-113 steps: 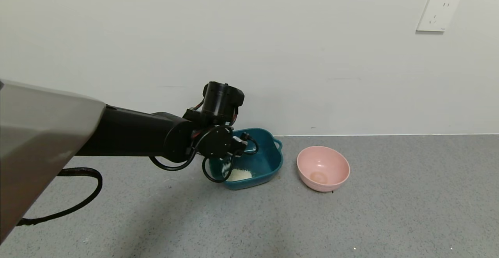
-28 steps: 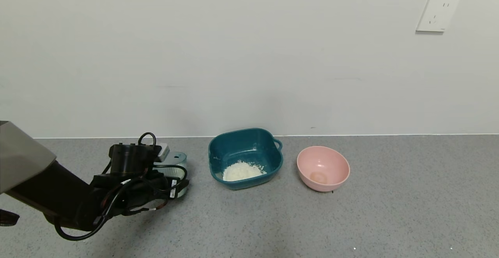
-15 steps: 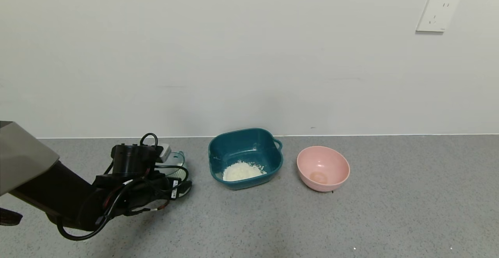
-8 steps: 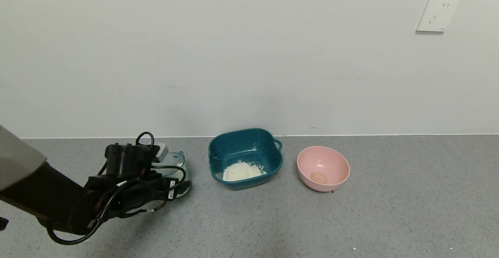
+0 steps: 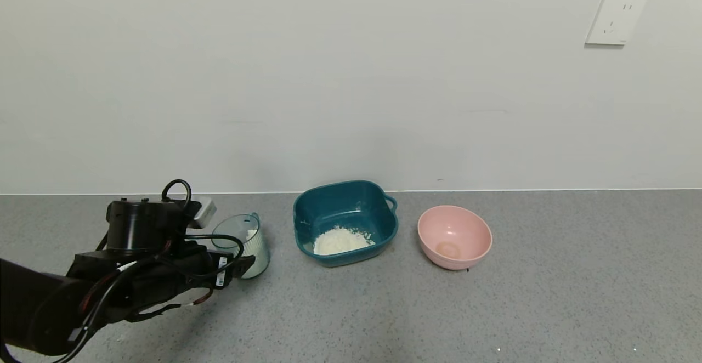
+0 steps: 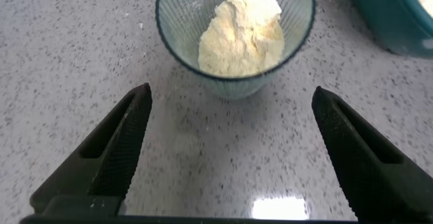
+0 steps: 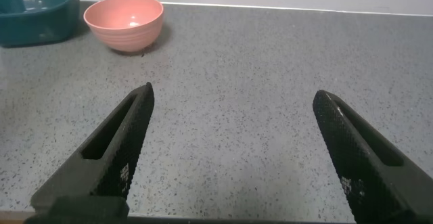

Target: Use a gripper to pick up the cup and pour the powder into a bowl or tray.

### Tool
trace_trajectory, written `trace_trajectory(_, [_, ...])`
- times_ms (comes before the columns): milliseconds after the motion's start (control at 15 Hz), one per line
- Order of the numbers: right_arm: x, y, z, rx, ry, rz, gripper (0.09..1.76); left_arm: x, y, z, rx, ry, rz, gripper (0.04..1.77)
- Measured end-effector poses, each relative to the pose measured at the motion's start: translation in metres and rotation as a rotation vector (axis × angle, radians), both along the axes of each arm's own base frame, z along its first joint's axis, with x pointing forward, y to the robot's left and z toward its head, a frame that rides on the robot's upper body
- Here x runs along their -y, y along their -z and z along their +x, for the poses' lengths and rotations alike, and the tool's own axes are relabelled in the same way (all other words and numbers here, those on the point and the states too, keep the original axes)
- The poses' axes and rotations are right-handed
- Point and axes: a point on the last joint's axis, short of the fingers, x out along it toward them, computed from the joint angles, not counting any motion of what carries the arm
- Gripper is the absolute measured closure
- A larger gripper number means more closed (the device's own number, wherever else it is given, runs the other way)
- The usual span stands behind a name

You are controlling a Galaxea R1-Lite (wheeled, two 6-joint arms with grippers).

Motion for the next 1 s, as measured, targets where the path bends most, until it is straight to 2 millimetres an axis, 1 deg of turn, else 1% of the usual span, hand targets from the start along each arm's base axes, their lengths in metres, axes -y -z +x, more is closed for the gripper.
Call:
trace_trajectory(267, [0.000,0.000,0.000,0.000,0.000,0.000,0.14,-0.001,-0.025,-0.032,-0.021,0.010,0.005,0.11])
trace_trajectory(467, [0.000,0.000,0.000,0.000,0.000,0.000,0.14,-0.003,-0.045,-0.059,0.002,0.014,0.003,0.11])
trace_trajectory(733, [0.000,0.000,0.000,0.000,0.000,0.000,0.14,-0.009,-0.063,-0.100,0.014,0.010,0.001,0.10])
trace_trajectory(1000, [0.000,0.000,0.000,0.000,0.000,0.000,0.14,-0.017,-0.075,-0.141,0.043,-0.035,0.028,0.10])
